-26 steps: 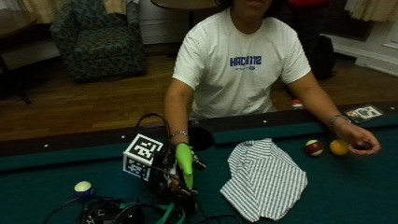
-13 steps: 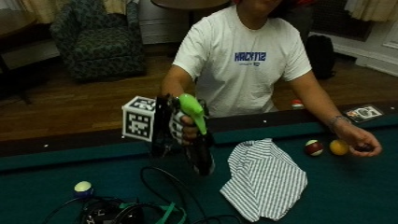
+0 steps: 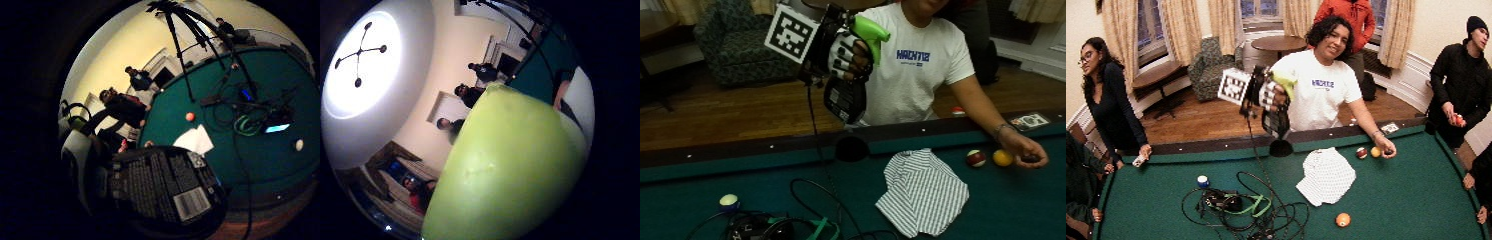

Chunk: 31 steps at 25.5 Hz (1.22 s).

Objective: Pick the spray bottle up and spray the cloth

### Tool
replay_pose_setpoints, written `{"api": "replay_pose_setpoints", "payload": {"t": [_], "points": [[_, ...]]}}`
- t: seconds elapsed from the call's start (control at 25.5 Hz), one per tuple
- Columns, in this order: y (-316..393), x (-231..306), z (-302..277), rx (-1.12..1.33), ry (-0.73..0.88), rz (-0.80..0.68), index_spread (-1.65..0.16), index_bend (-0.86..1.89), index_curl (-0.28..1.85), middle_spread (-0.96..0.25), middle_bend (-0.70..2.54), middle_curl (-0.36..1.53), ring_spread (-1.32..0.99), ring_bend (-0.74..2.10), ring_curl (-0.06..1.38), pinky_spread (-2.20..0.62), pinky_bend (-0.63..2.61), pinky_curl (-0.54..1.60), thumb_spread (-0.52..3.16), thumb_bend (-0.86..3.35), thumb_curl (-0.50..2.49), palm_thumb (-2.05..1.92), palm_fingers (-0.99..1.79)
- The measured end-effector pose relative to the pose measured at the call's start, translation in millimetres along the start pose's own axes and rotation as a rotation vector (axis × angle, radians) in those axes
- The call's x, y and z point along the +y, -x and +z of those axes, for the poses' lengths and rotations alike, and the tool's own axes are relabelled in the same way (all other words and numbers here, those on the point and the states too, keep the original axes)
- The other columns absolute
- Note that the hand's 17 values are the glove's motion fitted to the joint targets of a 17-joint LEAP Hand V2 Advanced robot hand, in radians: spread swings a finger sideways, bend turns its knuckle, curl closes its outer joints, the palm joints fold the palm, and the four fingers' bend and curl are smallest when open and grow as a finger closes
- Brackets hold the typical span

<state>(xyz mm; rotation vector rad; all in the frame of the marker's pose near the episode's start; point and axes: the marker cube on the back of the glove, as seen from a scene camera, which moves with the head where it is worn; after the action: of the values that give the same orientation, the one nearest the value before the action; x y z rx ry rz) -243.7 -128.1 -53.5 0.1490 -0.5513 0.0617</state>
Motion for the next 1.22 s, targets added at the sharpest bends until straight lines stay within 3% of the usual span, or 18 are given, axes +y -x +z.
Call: {"api": "replay_pose_setpoints", "payload": {"t": [0.24, 0.51, 0.78, 1.22], "points": [[15, -7, 14, 0.169, 0.220, 0.104, -0.26, 0.42, 0.55, -0.19, 0.68, 0.56, -0.22, 0.74, 0.49, -0.33, 0.39, 0.39, 0.45, -0.03, 0.68, 0.90, 1.41], [3, -16, 108, 0.549, 0.476, 0.249, -0.25, 0.43, 0.56, -0.19, 0.69, 0.57, -0.22, 0.75, 0.49, -0.33, 0.40, 0.40, 0.41, -0.03, 0.71, 0.90, 1.41], [-42, 5, 177, 0.746, 0.729, 0.385, -0.25, 0.43, 0.57, -0.19, 0.70, 0.57, -0.21, 0.76, 0.49, -0.33, 0.40, 0.40, 0.40, -0.03, 0.74, 0.90, 1.40], [-120, 32, 252, 0.946, 0.858, 0.493, -0.25, 0.43, 0.59, -0.19, 0.71, 0.57, -0.21, 0.76, 0.49, -0.33, 0.41, 0.40, 0.38, -0.03, 0.77, 0.90, 1.39]]}}
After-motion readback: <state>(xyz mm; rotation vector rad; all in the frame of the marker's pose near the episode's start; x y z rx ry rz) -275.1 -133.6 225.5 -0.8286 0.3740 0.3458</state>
